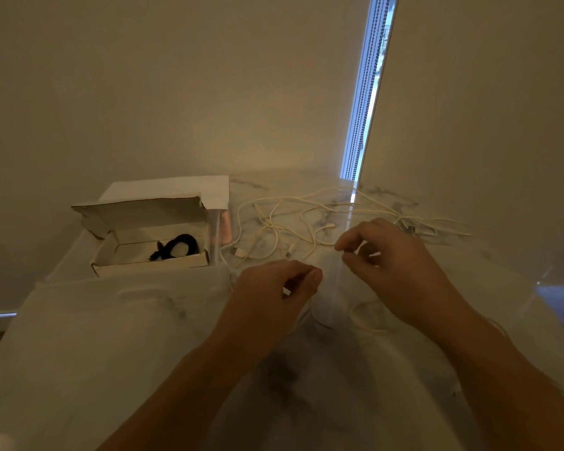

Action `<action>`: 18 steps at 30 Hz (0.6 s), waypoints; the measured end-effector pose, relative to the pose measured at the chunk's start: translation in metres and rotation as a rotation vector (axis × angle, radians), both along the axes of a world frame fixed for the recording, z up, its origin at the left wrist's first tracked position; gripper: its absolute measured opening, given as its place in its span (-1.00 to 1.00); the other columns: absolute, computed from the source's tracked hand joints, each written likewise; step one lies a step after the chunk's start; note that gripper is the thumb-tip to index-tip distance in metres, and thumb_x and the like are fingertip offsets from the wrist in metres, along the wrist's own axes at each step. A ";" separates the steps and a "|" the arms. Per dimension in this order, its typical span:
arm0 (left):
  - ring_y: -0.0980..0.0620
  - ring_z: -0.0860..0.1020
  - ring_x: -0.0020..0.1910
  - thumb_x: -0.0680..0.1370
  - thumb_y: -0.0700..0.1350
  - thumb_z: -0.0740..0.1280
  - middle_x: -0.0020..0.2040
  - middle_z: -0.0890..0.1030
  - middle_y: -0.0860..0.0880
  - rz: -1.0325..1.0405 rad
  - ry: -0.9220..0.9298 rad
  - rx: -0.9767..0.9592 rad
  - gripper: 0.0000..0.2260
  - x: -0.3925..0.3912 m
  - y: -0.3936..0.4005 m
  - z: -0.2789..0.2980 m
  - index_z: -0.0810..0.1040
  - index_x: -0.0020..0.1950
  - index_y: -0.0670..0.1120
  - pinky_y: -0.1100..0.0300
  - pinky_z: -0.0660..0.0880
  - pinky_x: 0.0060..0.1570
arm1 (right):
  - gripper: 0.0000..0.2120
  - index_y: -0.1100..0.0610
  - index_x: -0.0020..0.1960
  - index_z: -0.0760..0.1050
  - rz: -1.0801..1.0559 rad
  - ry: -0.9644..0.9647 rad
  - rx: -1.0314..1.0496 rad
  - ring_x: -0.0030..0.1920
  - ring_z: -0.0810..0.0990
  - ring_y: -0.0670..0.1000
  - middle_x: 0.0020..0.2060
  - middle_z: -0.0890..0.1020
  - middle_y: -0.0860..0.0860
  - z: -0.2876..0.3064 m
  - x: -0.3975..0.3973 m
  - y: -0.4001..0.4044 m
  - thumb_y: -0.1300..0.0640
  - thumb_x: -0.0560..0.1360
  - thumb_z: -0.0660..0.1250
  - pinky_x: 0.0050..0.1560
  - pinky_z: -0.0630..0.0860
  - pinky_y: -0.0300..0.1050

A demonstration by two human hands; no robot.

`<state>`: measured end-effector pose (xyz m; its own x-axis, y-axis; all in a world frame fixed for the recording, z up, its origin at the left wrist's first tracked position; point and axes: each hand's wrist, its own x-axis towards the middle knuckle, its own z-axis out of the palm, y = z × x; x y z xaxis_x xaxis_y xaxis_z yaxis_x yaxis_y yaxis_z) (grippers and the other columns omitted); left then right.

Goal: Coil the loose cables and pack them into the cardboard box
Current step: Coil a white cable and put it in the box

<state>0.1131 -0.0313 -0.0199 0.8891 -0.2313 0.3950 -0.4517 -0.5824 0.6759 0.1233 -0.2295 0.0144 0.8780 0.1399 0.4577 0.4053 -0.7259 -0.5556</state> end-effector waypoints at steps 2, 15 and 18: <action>0.31 0.60 -0.14 0.60 0.08 0.28 -0.13 0.67 0.21 -0.010 0.076 -0.039 -0.79 0.000 -0.001 0.002 0.67 0.12 0.09 0.35 0.57 -0.13 | -0.84 -0.05 -0.06 0.59 0.043 -0.003 0.188 -0.06 0.58 -0.16 -0.06 0.60 -0.16 0.005 -0.004 0.005 0.21 0.49 0.41 -0.09 0.50 -0.37; 0.02 0.62 -0.30 0.62 -0.03 0.26 -0.27 0.65 -0.14 -0.148 0.713 -1.058 -0.70 -0.009 0.000 0.030 0.67 -0.11 -0.20 0.19 0.57 -0.24 | -0.81 0.13 0.00 0.60 0.480 0.062 0.406 0.09 0.60 0.10 0.01 0.59 0.02 0.009 -0.024 0.031 0.38 0.48 0.38 0.05 0.55 -0.10; 0.04 0.60 -0.34 0.60 -0.08 0.28 -0.29 0.63 -0.14 -0.137 0.724 -1.063 -0.73 -0.009 -0.001 0.031 0.67 -0.11 -0.21 0.22 0.59 -0.26 | -0.80 0.09 0.00 0.61 0.493 0.067 0.333 0.13 0.59 0.09 0.05 0.58 0.00 0.008 -0.023 0.032 0.36 0.49 0.39 0.13 0.56 -0.03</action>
